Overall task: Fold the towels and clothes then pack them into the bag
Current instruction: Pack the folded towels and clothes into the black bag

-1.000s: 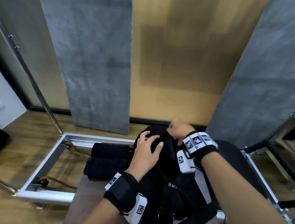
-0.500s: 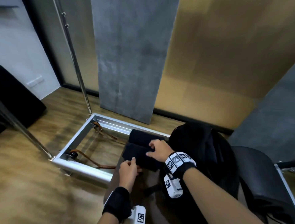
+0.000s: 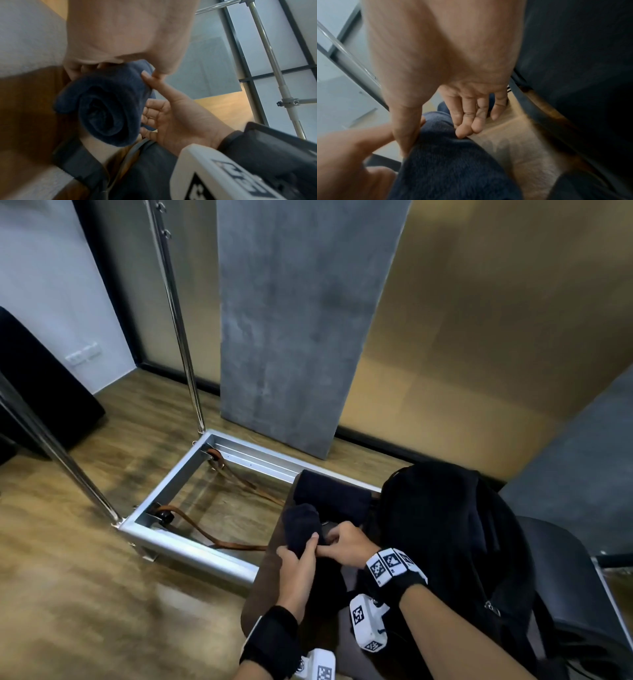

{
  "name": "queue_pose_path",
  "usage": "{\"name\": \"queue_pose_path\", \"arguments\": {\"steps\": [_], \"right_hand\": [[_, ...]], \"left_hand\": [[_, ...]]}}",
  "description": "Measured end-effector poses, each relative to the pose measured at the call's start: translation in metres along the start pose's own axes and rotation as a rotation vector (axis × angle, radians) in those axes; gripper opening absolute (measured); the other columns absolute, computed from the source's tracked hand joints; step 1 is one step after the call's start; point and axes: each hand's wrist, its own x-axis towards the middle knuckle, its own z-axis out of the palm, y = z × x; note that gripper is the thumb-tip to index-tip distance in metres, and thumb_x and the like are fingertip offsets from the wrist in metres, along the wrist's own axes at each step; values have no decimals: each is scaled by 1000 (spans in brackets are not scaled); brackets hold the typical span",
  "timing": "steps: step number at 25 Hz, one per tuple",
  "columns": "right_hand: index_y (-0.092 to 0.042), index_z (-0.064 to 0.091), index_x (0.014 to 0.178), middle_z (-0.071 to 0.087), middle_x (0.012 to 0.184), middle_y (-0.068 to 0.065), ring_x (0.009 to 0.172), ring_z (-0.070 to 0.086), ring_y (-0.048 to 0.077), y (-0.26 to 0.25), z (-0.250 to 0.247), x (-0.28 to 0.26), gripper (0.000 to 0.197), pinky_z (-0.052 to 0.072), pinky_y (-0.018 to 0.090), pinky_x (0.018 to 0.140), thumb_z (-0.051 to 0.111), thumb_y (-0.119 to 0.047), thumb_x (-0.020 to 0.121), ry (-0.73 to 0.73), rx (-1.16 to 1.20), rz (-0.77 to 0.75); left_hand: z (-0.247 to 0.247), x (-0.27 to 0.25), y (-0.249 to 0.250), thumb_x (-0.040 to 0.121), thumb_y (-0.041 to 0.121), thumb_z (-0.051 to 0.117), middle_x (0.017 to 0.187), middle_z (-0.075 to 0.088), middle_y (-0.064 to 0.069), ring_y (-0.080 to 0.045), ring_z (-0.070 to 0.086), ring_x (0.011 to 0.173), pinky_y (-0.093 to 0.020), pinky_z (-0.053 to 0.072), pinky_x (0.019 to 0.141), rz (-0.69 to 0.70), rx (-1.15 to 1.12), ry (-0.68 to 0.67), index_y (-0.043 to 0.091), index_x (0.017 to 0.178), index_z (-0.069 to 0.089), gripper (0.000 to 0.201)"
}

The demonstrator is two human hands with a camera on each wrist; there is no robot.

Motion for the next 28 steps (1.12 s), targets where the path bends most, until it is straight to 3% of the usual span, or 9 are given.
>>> {"name": "queue_pose_path", "arguments": {"steps": [4, 10, 12, 16, 19, 21, 23, 25, 28], "right_hand": [[-18, 69, 77, 64, 74, -10, 70, 58, 4, -23, -23, -21, 52, 46, 26, 68, 79, -67, 63, 134, 91, -70], [-24, 44, 139, 67, 129, 0, 111, 70, 18, -52, -96, -93, 53, 61, 36, 87, 61, -54, 99, 79, 470, -198], [-34, 43, 143, 72, 122, 3, 100, 76, 32, -47, -129, -128, 53, 64, 43, 69, 48, -65, 100, 17, 472, -156], [-22, 60, 117, 77, 89, 15, 67, 69, 41, -16, -189, -188, 57, 60, 37, 54, 36, -71, 101, 16, 411, -147], [-12, 61, 85, 61, 63, 9, 51, 48, 27, 24, -220, -207, 63, 37, 27, 42, 39, -69, 102, 211, 382, -187], [-8, 60, 81, 57, 64, 11, 53, 44, 27, 57, -233, -210, 68, 31, 28, 45, 38, -70, 101, 310, 390, -187], [-1, 62, 96, 62, 71, 15, 56, 50, 30, 90, -237, -206, 72, 37, 31, 46, 36, -68, 102, 350, 406, -189], [-10, 56, 128, 72, 94, 16, 72, 66, 31, 118, -232, -199, 59, 52, 37, 52, 36, -60, 105, 311, 453, -174], [-36, 31, 151, 62, 141, -2, 122, 67, 18, 152, -212, -180, 45, 62, 48, 88, 44, -43, 108, 163, 526, -178]], "left_hand": [[7, -24, 35, 81, 47, 89, 113, 76, -16, -33, 78, 99, -54, 62, 93, 15, -307, 24, 12, 133, 53, 72], [57, -81, 116, 77, 56, 79, 125, 75, -21, -41, 72, 116, -64, 53, 106, 128, -517, -264, 13, 131, 72, 69], [90, -104, 133, 82, 55, 74, 123, 75, -21, -38, 74, 112, -57, 57, 102, 171, -566, -344, 11, 126, 75, 63], [165, -146, 140, 84, 65, 68, 104, 77, -18, -32, 77, 93, -42, 63, 76, 166, -498, -625, 11, 108, 81, 61], [208, -156, 129, 81, 85, 60, 135, 70, -14, -39, 64, 128, -58, 50, 110, 266, -221, -599, 21, 141, 63, 88], [218, -154, 116, 86, 95, 32, 137, 65, 7, -23, 51, 138, -50, 37, 118, 604, 268, -505, 33, 141, 60, 87], [210, -146, 99, 99, 84, 12, 128, 64, 20, -16, 47, 127, -40, 35, 107, 1031, 887, -373, 34, 121, 73, 81], [201, -141, 82, 106, 69, 24, 138, 63, 13, -20, 48, 123, -40, 38, 97, 1261, 1343, -137, 28, 101, 81, 70], [195, -151, 69, 98, 54, 56, 157, 45, -10, -30, 41, 134, -43, 40, 98, 1022, 1623, 133, 26, 110, 72, 35]]}}
